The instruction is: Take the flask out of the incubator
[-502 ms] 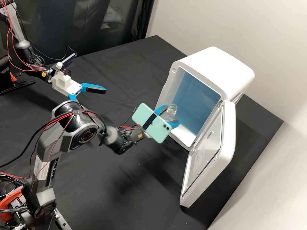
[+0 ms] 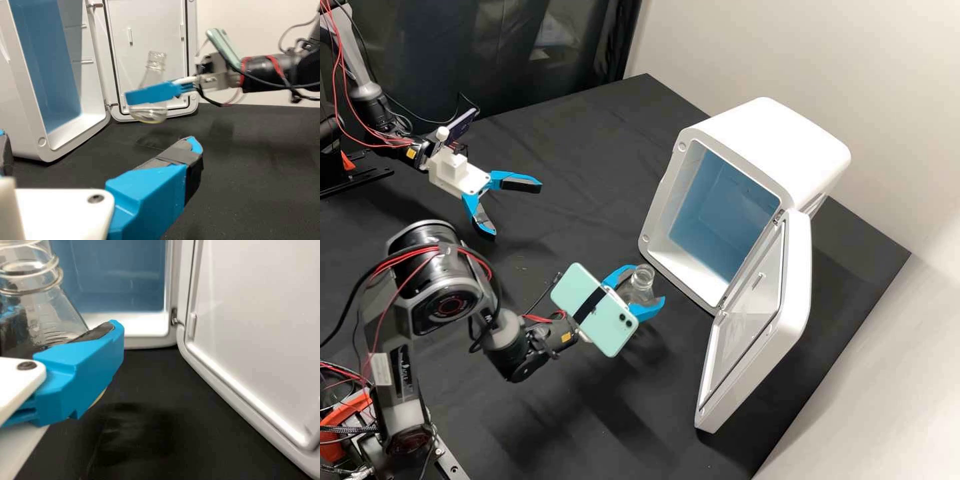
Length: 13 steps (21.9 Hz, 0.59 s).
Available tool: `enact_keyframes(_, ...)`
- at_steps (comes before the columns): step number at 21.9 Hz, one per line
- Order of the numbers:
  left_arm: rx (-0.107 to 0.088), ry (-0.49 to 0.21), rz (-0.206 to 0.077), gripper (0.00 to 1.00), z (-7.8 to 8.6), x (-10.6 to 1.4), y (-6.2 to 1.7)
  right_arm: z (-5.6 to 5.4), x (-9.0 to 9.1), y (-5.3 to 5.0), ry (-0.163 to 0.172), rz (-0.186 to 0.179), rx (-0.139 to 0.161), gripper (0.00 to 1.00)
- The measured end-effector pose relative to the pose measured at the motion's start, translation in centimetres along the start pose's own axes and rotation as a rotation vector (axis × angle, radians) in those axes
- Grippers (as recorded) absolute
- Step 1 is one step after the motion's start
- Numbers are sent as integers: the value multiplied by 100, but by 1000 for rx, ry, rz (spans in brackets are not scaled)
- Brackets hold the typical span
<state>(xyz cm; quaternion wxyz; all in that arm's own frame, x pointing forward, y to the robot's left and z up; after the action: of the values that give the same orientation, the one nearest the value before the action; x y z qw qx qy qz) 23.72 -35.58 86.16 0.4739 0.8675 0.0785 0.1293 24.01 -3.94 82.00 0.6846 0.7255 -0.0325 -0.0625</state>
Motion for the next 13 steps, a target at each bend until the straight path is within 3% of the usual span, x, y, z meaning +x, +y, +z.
enact_keyframes(3,1,-2,8,100,4,-5,17,76,-204,-82,-19,-63,-10,0)
enact_keyframes(7,1,-2,8,100,4,-5,17,108,-327,-219,-21,-142,-15,0)
enact_keyframes(13,2,-3,17,100,9,-16,39,235,-318,-464,-52,-256,-27,0)
